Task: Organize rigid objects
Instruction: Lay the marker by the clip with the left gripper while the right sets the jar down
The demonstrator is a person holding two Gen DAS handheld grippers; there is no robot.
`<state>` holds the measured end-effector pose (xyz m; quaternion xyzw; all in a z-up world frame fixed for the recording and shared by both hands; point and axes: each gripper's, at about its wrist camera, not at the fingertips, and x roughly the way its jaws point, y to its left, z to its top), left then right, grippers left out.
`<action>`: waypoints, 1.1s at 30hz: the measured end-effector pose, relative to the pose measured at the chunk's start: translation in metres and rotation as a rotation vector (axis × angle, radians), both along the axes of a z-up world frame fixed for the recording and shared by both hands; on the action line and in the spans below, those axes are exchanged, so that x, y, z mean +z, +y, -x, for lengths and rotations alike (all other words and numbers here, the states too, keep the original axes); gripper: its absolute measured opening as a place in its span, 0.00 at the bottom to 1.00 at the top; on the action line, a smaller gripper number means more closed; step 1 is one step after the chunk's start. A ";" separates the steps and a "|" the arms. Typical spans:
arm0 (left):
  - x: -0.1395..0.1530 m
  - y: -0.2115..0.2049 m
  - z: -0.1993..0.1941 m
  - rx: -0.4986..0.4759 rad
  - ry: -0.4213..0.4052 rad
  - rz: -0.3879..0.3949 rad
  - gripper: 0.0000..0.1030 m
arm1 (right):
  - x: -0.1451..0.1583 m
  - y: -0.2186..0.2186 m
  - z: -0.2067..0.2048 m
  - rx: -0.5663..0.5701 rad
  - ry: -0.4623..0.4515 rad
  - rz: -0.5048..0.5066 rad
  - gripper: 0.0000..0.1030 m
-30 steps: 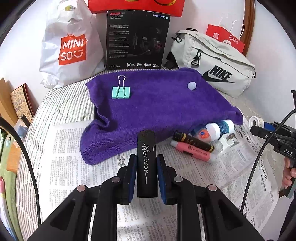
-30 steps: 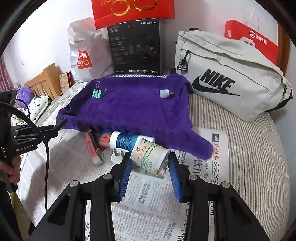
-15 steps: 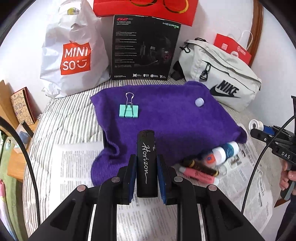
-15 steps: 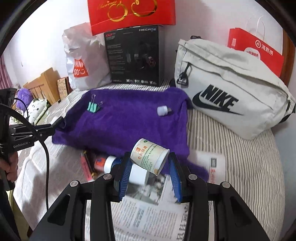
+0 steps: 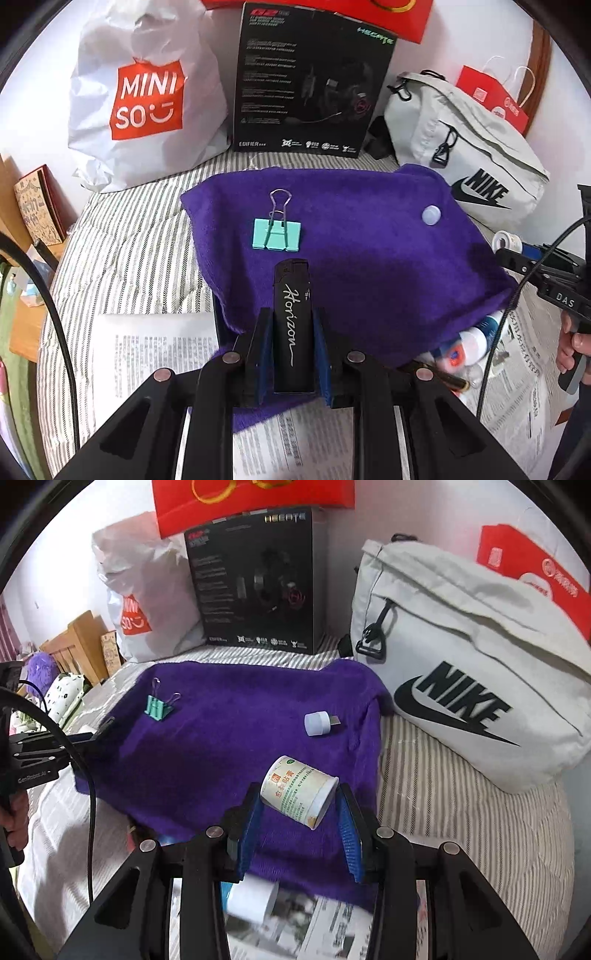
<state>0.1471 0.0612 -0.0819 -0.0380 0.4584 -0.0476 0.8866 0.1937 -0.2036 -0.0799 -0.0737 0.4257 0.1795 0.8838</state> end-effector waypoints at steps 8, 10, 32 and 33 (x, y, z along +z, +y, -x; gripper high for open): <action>-0.011 0.003 -0.020 0.005 0.027 -0.006 0.20 | -0.026 0.011 -0.041 0.005 0.047 0.031 0.39; -0.012 0.003 -0.024 -0.002 0.029 -0.007 0.20 | -0.032 0.013 -0.049 0.010 0.059 0.035 0.39; -0.032 -0.005 -0.051 -0.032 0.080 -0.071 0.20 | -0.055 0.022 -0.066 0.031 0.087 0.067 0.39; -0.032 -0.005 -0.051 -0.032 0.080 -0.072 0.20 | -0.054 0.021 -0.065 0.033 0.087 0.066 0.39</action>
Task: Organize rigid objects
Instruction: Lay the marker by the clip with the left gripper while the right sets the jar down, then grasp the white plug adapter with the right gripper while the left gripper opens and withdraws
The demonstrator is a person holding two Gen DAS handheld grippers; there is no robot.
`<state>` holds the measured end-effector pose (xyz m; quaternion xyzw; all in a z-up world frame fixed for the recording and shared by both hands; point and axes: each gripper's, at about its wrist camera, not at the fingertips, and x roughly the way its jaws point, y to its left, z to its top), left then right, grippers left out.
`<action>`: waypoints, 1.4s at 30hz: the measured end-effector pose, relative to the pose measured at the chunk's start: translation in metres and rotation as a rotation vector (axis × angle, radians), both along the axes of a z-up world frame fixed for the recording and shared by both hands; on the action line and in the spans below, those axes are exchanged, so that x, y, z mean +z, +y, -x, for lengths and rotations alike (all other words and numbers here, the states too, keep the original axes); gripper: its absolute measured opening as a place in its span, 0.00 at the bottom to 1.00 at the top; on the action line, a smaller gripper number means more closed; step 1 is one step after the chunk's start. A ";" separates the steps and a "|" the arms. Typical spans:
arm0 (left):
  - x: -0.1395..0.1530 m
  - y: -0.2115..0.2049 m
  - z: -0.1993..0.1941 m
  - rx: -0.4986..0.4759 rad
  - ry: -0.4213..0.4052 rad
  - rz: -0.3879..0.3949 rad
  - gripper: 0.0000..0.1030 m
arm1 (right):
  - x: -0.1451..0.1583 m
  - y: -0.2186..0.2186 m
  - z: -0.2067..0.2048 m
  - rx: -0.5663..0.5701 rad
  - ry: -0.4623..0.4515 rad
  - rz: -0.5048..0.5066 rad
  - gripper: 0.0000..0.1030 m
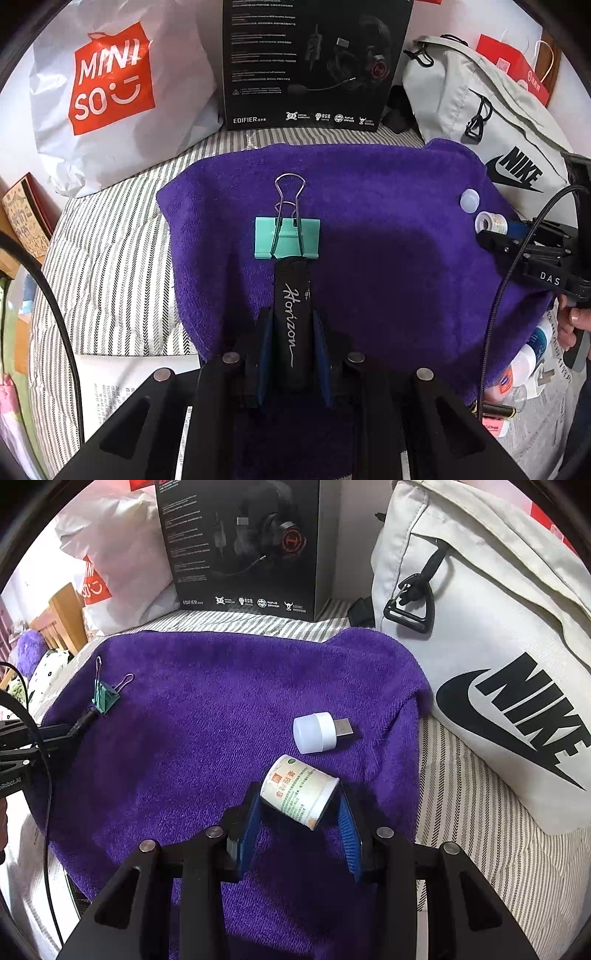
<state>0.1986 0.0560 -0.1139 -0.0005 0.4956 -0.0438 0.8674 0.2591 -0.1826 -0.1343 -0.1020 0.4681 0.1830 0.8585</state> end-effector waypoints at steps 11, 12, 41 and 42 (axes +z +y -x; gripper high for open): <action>0.003 -0.016 0.013 -0.017 0.028 -0.034 0.41 | 0.014 -0.005 0.016 0.002 0.020 0.008 0.55; 0.004 -0.016 0.015 -0.012 0.033 -0.031 0.41 | 0.017 -0.008 0.020 -0.004 0.018 0.005 0.55; 0.005 -0.008 0.143 0.020 0.002 0.073 0.44 | 0.010 -0.004 0.168 -0.032 0.014 -0.107 0.50; 0.003 -0.008 0.144 0.021 0.005 0.076 0.44 | 0.009 -0.003 0.167 -0.036 0.008 -0.116 0.47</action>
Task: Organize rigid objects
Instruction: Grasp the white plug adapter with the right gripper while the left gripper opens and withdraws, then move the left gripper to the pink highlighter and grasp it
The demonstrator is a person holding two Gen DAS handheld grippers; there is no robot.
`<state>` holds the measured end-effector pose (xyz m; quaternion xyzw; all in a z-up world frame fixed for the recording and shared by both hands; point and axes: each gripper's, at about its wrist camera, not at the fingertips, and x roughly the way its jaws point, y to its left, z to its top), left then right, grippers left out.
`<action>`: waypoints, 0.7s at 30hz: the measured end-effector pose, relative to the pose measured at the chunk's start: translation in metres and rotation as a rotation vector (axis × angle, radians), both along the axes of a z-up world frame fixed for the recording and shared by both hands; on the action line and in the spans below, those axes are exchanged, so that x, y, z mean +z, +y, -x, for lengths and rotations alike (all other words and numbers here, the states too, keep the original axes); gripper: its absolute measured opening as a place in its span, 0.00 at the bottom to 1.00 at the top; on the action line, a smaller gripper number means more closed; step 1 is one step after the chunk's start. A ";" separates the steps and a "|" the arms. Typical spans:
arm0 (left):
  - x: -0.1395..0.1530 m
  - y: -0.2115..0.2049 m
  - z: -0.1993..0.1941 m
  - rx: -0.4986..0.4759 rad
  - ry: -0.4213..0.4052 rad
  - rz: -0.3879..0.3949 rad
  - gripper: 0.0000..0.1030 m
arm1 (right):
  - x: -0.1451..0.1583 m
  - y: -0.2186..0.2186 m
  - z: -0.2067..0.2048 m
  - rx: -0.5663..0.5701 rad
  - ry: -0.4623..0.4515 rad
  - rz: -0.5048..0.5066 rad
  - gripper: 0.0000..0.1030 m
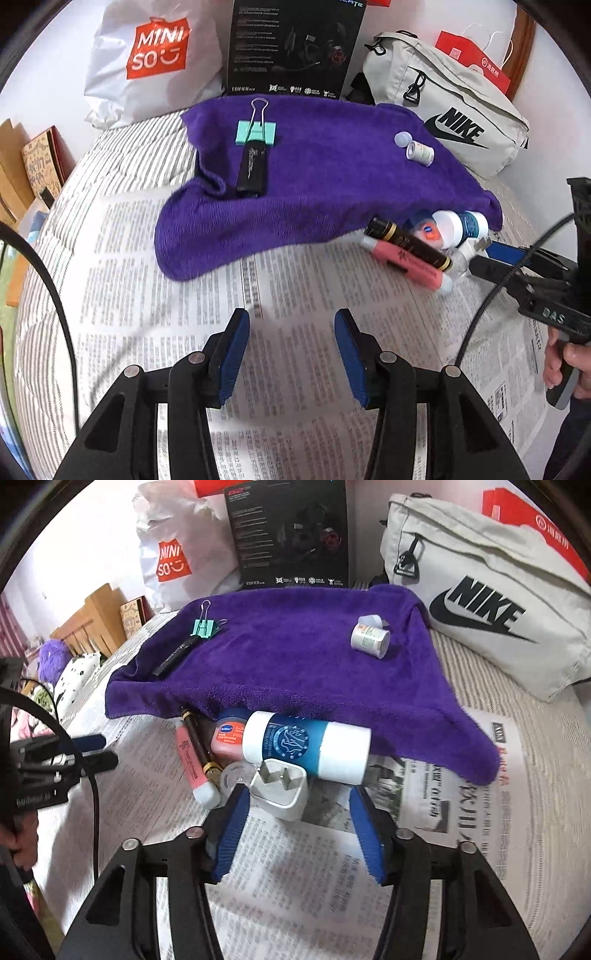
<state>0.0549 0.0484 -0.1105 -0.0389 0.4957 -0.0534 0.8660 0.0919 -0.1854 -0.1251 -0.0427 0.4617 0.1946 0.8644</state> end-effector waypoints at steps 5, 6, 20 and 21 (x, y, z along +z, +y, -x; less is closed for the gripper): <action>-0.002 0.000 0.004 -0.011 -0.005 0.004 0.45 | 0.003 0.009 0.003 -0.008 -0.025 0.021 0.32; -0.002 0.000 0.004 -0.011 -0.005 0.007 0.45 | 0.003 0.010 0.004 -0.006 -0.023 0.037 0.32; -0.002 -0.002 0.005 -0.016 -0.004 0.005 0.47 | -0.009 0.005 -0.003 -0.051 -0.021 0.065 0.28; -0.002 -0.002 0.005 -0.014 -0.006 0.006 0.47 | -0.009 0.004 -0.003 -0.043 -0.020 0.063 0.28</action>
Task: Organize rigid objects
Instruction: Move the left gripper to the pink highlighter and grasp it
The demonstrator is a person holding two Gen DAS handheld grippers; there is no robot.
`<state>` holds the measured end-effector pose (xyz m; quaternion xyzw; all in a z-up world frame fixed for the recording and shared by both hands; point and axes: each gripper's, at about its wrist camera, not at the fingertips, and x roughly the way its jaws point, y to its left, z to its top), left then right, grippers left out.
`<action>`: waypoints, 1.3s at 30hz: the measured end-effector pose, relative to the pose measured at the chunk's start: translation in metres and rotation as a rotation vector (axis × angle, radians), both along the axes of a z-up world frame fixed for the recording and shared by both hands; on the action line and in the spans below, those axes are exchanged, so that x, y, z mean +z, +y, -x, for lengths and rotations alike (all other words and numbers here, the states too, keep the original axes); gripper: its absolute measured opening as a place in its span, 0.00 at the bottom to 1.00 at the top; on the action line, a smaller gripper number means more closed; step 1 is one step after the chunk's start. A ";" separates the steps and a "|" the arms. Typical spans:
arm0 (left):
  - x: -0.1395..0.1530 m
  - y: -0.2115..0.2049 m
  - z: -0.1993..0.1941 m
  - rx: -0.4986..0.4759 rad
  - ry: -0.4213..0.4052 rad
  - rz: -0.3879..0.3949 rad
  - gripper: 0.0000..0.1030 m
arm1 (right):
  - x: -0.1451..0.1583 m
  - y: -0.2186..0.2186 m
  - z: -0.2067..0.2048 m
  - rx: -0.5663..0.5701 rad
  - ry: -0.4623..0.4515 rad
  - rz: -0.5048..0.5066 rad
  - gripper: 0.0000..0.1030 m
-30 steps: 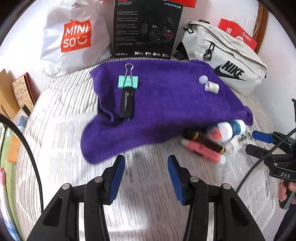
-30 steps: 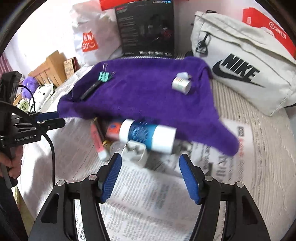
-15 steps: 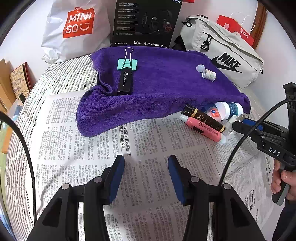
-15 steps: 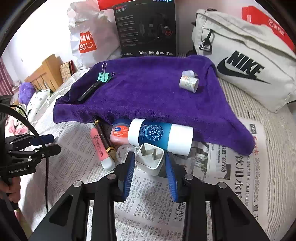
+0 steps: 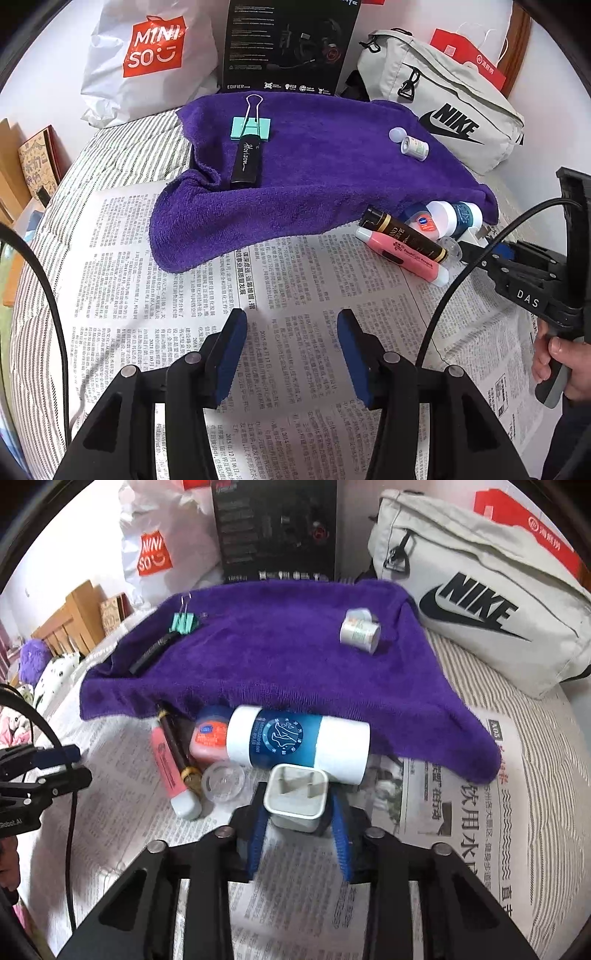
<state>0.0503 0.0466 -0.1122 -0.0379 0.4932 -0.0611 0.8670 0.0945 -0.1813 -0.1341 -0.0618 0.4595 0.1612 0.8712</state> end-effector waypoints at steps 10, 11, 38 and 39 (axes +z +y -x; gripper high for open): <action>0.008 -0.033 -0.012 -0.074 -0.011 0.023 0.47 | 0.006 -0.051 0.028 -0.024 0.030 0.011 0.28; 0.009 -0.037 -0.014 -0.079 -0.011 0.023 0.47 | 0.007 -0.056 0.032 -0.023 0.031 0.008 0.28; -0.002 -0.109 -0.053 -0.102 0.096 -0.072 0.55 | 0.000 -0.079 0.055 -0.008 -0.051 -0.074 0.29; -0.002 -0.110 -0.053 -0.102 0.097 -0.072 0.55 | 0.000 -0.080 0.055 -0.008 -0.050 -0.076 0.29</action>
